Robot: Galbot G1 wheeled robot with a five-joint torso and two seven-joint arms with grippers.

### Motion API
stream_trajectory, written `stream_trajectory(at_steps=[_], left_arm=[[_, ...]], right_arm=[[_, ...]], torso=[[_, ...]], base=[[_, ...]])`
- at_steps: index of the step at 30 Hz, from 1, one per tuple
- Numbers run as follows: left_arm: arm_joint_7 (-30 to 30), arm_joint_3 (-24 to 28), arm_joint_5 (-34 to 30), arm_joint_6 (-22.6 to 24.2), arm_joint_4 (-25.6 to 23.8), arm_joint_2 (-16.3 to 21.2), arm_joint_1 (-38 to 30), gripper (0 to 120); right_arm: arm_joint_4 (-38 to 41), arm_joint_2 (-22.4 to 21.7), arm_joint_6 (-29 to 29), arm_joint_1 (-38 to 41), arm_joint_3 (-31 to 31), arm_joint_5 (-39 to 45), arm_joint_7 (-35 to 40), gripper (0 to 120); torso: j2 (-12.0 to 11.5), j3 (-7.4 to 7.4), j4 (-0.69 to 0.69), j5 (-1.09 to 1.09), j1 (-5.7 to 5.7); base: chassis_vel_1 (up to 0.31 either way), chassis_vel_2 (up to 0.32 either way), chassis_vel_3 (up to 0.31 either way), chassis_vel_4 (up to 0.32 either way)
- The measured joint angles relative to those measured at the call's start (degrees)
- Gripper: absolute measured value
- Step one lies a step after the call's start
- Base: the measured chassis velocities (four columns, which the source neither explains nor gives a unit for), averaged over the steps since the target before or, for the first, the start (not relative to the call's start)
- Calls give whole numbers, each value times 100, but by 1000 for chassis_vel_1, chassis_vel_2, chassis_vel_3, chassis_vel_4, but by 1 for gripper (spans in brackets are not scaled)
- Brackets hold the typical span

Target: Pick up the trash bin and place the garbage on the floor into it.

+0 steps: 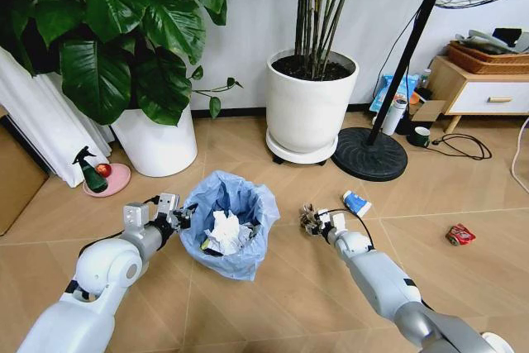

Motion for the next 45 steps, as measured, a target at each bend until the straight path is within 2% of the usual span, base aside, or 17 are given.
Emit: stream_trajectory(at_steps=[2, 4, 7, 14, 25, 35, 41, 44, 45], left_arm=[[-2, 0, -5, 0, 0, 9, 0, 0], [-7, 0, -7, 0, 0, 13, 1, 0], [-33, -3, -13, 0, 0, 16, 5, 0], [-38, -91, -70, 13, 69, 60, -7, 0], [1, -205, -153, 26, 112, 206, -6, 0], [2, -227, -157, 28, 75, 186, 43, 0], [2, -235, -150, 28, 65, 181, 50, 0], [4, -233, -124, 25, 63, 167, 73, 0], [4, -233, -124, 25, 63, 167, 73, 0]], right_arm=[[-1, 2, -4, -5, 8, 5, 7, 33], [-1, 2, -6, -11, 17, 12, 11, 30], [9, -3, -5, -45, 54, 34, 27, 14], [193, -84, -8, -146, 87, 128, 59, 0], [523, -143, -42, -266, 151, 328, 150, 0], [1191, -294, -106, -355, 223, 647, 323, 0], [1742, -482, -85, -271, 320, 821, 331, 0], [2414, -686, -168, -240, 314, 1092, 352, 0], [2414, -686, -168, -240, 314, 1092, 352, 0]], torso=[[0, 0, 0, 0, 0], [0, 0, 0, 0, 0], [0, 0, 0, 0, 0], [0, 0, 0, 0, 0], [0, 0, 0, 0, 0], [0, 0, 0, 0, 0], [0, 0, 0, 0, 0], [0, 0, 1, 1, 0], [0, 0, 1, 1, 0]], base=[[0, 0, 0, 0], [0, 0, 0, 0], [0, 0, 0, 0], [0, 0, 0, 0], [0, 0, 0, 0], [0, 0, 0, 0], [0, 0, 0, 0], [0, 0, 0, 0], [0, 0, 0, 0]])
